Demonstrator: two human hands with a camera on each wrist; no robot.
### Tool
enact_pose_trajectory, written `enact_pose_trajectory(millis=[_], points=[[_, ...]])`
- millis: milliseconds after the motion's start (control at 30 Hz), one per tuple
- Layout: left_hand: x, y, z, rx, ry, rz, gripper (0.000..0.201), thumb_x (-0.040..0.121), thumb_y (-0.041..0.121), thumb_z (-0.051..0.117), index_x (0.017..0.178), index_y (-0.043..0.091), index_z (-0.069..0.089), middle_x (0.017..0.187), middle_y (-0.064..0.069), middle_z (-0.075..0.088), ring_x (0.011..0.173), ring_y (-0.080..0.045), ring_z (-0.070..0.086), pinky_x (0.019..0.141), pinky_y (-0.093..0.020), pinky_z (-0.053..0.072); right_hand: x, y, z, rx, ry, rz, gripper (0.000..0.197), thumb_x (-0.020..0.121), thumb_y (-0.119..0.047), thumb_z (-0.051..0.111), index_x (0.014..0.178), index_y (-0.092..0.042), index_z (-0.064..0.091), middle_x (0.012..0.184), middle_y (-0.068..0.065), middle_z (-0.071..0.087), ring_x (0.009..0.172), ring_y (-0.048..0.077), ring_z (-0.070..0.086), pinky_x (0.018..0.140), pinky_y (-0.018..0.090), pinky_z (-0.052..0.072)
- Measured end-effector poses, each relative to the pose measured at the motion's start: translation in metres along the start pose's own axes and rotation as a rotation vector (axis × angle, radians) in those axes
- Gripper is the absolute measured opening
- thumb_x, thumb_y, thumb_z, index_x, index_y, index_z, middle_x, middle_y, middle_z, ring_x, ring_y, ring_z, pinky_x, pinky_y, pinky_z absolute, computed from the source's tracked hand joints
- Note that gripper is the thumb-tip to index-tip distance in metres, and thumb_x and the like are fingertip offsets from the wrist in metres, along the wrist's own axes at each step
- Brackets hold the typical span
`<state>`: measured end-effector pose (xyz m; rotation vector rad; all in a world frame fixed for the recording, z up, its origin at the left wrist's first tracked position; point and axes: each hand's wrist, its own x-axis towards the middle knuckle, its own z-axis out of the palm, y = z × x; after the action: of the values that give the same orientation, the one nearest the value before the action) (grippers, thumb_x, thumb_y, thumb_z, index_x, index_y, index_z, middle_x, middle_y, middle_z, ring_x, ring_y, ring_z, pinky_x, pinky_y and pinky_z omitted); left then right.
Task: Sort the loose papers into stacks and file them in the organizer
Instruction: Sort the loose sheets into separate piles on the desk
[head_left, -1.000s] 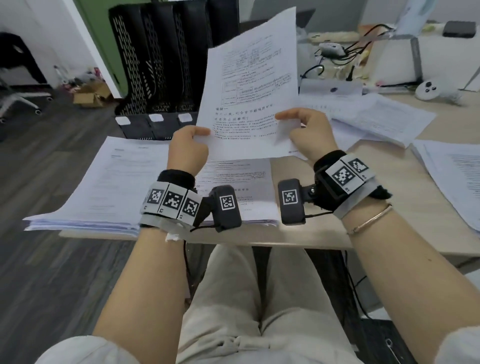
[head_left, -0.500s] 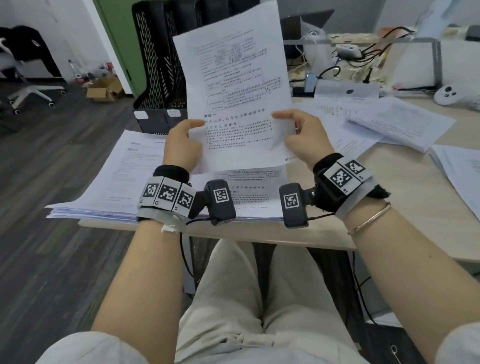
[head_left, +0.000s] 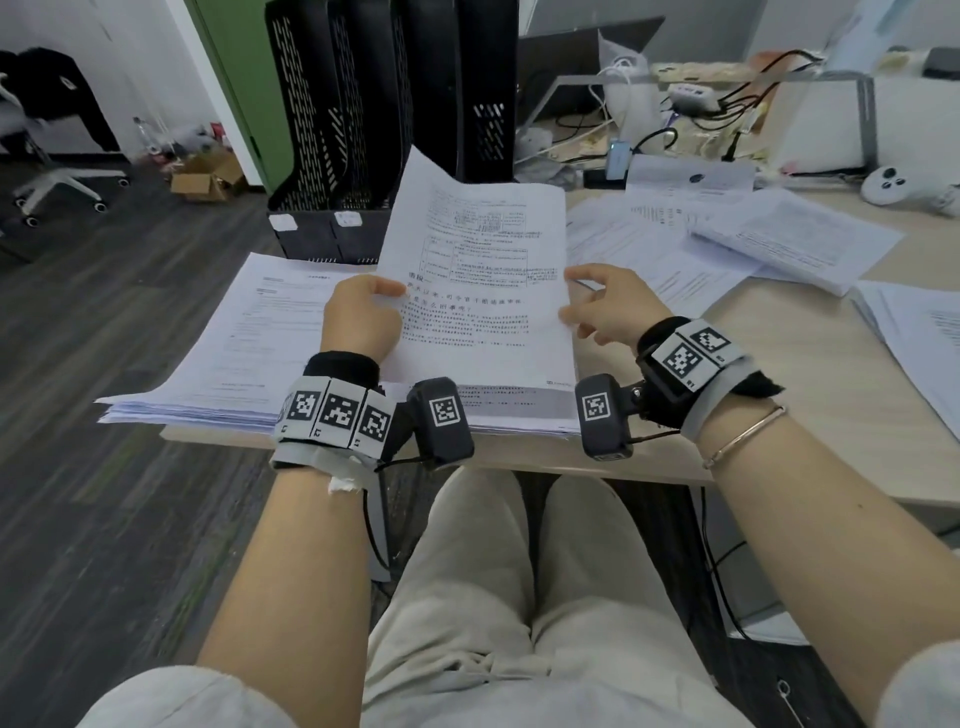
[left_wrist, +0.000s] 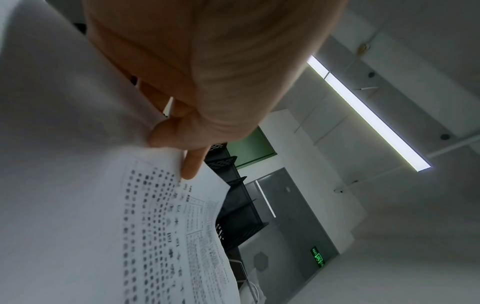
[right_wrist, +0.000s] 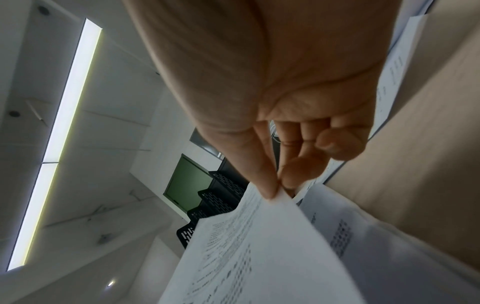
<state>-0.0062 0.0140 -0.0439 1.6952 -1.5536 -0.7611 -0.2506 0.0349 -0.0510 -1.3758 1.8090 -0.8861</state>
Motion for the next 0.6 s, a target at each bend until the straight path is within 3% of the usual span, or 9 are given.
enact_pose_trajectory(millis=[133,267,333,433,600], points=[[0.003,0.001,0.0,0.087,-0.028,-0.02,0.041,0.085,-0.002,0.048,0.119,0.017,0.06,0.133,-0.007,0.052,0.118,-0.029,0.052,0.099,-0.039,0.044,-0.006,0.001,0.001,-0.015,-0.075,0.073,0.055,0.087,-0.006,0.064,0.137,-0.011,0.044,0.076,0.004,0.061,0.06,0.011,0.058,0.054,0.02,0.047],[0.002,0.012,0.005,0.078,-0.039,-0.017,0.034,0.083,0.01,0.059,0.112,0.028,0.06,0.129,-0.004,0.054,0.11,-0.032,0.055,0.094,-0.047,0.047,-0.018,0.007,0.003,-0.009,-0.119,0.133,0.048,0.085,-0.003,0.064,0.13,-0.008,0.049,0.073,0.006,0.061,0.059,0.012,0.057,0.058,0.022,0.049],[0.001,0.019,0.013,0.06,-0.077,0.015,0.032,0.086,0.014,0.06,0.116,0.026,0.059,0.131,-0.003,0.053,0.112,-0.028,0.054,0.09,-0.038,0.047,-0.022,0.009,0.002,0.015,-0.158,0.16,0.044,0.085,-0.002,0.064,0.126,-0.007,0.05,0.076,0.007,0.061,0.056,0.012,0.056,0.057,0.023,0.047],[-0.001,0.033,0.025,0.047,-0.13,0.108,0.033,0.089,0.016,0.059,0.122,0.019,0.058,0.135,0.001,0.049,0.113,-0.013,0.049,0.082,-0.022,0.035,-0.025,0.013,-0.007,0.028,-0.139,0.173,0.035,0.087,-0.008,0.065,0.121,-0.008,0.055,0.087,0.008,0.062,0.053,0.011,0.054,0.053,0.022,0.043],[-0.003,0.063,0.042,-0.005,-0.218,0.211,0.034,0.091,0.014,0.057,0.125,0.013,0.058,0.131,0.0,0.054,0.122,-0.012,0.048,0.089,-0.019,0.033,-0.019,0.022,-0.043,-0.101,0.051,0.075,0.027,0.085,-0.019,0.067,0.111,-0.012,0.064,0.106,0.004,0.064,0.066,0.009,0.056,0.054,0.02,0.041]])
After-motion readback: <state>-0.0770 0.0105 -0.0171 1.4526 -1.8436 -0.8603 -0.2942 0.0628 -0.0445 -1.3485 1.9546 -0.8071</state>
